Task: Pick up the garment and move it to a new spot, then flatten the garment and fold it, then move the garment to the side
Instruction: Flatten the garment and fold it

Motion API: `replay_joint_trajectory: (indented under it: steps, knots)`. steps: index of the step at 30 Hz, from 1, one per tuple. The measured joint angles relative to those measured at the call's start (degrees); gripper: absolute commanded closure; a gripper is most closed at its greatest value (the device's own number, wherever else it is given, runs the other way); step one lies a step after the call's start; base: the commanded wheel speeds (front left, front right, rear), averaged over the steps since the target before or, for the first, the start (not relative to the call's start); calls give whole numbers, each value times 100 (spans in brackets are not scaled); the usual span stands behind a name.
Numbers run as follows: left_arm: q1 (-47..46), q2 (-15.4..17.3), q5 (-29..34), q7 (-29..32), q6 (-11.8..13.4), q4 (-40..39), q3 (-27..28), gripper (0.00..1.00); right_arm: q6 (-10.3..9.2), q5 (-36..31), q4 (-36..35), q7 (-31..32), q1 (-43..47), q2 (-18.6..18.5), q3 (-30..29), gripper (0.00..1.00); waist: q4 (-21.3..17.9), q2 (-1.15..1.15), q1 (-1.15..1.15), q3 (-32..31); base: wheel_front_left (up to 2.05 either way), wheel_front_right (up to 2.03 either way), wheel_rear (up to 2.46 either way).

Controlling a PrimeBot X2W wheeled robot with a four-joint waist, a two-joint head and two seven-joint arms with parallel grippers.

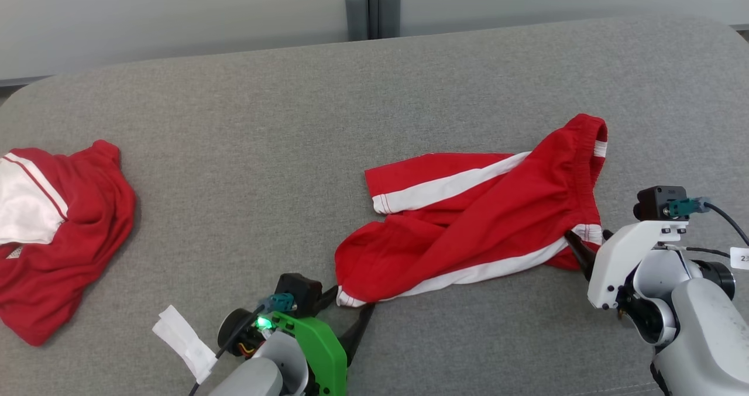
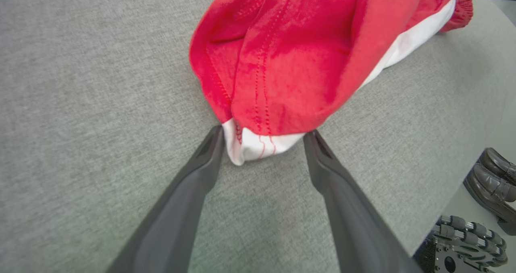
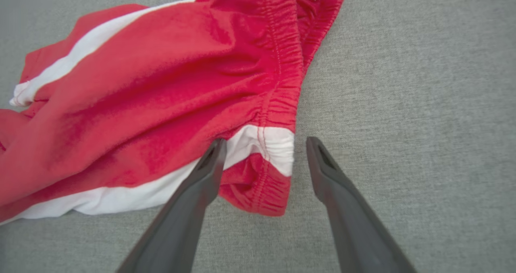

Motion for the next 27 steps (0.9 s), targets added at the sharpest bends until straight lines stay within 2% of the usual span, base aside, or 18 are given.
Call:
replay_joint_trajectory:
  steps: [7, 13, 27]
  knots:
    - [-79, 43, -15, -255, 23, -57, 14, 0, 0, 133, 79, -123, -82, -35, 105, 0, 76, 0, 0, 76, 0, 0, 0]
    - [-68, 247, 7, -254, 127, -479, 15, 0, 0, 156, -115, -116, -28, -104, 33, 0, 156, 0, 0, 106, 0, 0, 0]
    - [-20, 256, -163, 332, 189, -671, -140, 0, 0, 138, -164, 89, 64, -9, -2, 0, 133, 0, 0, 234, 0, 0, 0]
